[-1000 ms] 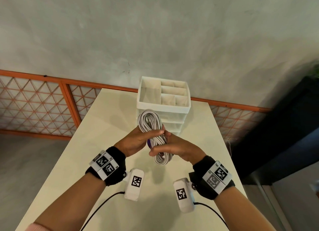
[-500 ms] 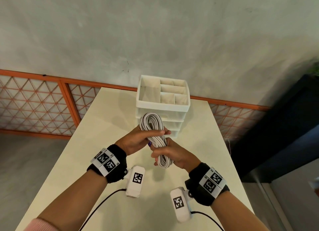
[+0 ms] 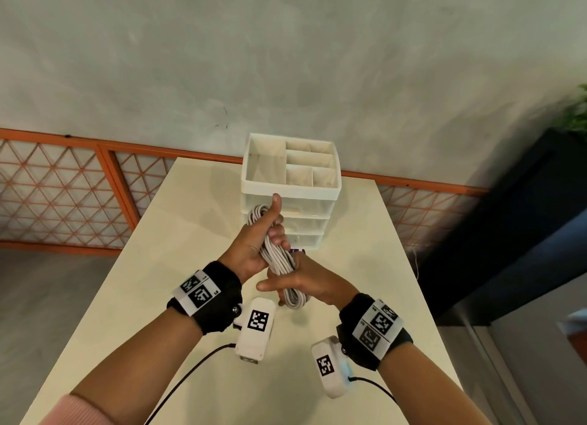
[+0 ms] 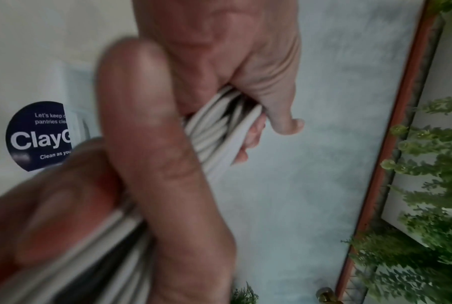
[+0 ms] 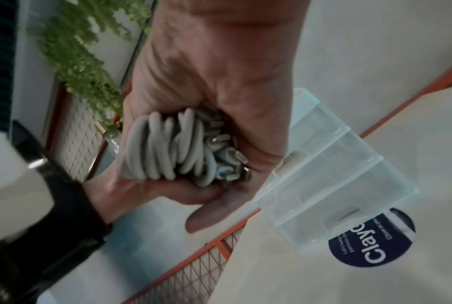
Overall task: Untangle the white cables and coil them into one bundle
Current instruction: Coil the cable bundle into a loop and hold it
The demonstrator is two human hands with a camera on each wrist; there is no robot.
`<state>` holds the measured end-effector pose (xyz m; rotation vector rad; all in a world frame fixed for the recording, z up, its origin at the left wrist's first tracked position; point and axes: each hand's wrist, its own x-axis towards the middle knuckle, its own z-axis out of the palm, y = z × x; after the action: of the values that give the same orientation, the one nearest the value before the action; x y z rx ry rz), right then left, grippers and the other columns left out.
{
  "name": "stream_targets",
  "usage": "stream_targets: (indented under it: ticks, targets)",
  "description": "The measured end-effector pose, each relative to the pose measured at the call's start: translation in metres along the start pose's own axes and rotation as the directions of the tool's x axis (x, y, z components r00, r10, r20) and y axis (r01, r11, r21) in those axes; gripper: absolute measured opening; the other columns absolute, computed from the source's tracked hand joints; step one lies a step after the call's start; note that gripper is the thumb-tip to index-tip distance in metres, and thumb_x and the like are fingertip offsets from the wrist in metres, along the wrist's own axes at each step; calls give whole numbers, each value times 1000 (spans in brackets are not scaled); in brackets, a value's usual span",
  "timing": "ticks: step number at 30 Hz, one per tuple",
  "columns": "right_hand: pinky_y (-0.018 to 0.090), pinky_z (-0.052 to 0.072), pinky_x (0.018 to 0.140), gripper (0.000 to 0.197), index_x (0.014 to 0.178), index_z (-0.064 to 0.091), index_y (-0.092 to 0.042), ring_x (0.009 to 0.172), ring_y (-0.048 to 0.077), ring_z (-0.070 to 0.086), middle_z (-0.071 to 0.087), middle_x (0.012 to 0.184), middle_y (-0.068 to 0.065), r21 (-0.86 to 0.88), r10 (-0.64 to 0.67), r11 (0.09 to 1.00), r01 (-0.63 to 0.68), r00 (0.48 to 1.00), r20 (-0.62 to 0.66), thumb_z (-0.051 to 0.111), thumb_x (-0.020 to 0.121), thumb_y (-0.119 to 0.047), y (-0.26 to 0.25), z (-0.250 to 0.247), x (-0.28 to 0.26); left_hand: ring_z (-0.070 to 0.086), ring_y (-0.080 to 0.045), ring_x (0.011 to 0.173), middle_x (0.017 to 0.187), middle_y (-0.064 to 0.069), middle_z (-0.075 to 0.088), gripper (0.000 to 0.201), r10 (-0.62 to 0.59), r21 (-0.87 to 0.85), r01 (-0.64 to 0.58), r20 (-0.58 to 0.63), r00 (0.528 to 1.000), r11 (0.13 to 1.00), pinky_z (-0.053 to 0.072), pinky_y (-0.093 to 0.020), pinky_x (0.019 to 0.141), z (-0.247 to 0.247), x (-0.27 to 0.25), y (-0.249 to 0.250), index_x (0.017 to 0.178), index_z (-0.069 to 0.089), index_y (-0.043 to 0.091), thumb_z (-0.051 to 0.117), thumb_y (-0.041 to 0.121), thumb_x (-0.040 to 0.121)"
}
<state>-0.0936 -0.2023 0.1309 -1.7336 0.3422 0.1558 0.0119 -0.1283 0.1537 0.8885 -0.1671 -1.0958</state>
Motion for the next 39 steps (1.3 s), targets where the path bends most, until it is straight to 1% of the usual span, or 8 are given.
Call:
stream_targets:
  ticks: [5,12,15,20,26,30,35,39]
  targets:
    - [35,51,71,24,72,61,-8,53,16,60,62,55,0,-80,16,997,-18,1000,-26,74,79,-28,9,-6,-5,49,-8,45,46,5,46,35,-68,31,68,3,998,997,51,-25,61,-2,0,-5,57,50,18,67,45,71]
    - [27,48,66,15,73,60,-20,57,14,59,59,65,5,-119,23,993,-20,1000,19,71,81,-26,4,-18,-12,69,-12,83,94,-4,75,11,19,-59,-15,62,998,998,58,-31,74,-8,-2,-7,73,70,17,64,16,82]
    - [24,50,67,10,85,62,-17,58,15,63,61,68,7,-72,-6,997,10,999,44,67,85,-26,3,-22,-16,63,-10,69,79,3,65,6,93,-104,-80,126,988,991,58,-34,74,-9,-1,-7,87,63,20,60,22,82]
    - [30,47,97,16,95,62,-4,96,16,68,72,89,6,-39,-74,996,76,996,47,62,89,-18,7,-22,-21,45,-8,49,53,5,39,43,66,-50,-64,41,997,997,53,-27,65,5,-1,-5,58,45,17,58,56,71]
    - [21,49,62,17,75,59,-8,55,10,61,63,60,-4,-124,-54,991,57,998,26,59,91,-15,10,-19,-20,26,-6,36,43,7,25,53,13,-119,-25,-101,995,993,34,-17,39,10,9,-12,51,32,20,59,53,82]
    - [25,49,62,17,73,56,-13,53,9,58,60,61,-2,-201,3,980,3,999,32,59,90,-17,21,-24,-14,27,-5,33,40,7,26,54,-65,-143,47,-127,990,989,34,-17,40,3,19,-24,46,34,20,60,48,84]
    - [19,47,62,25,66,56,-20,53,7,57,60,58,-4,-176,-10,984,11,1000,6,64,88,-27,30,-29,-11,39,-10,40,42,4,37,49,-174,-195,156,-79,981,968,41,-26,64,-9,28,-27,48,41,18,68,48,77]
    - [19,46,62,23,72,56,-18,56,7,57,59,62,-3,-138,-21,990,13,998,-56,65,87,-33,35,-33,-4,32,-10,35,38,5,31,51,-198,-214,172,-104,975,962,38,-23,53,-8,45,-28,43,37,20,65,40,81]
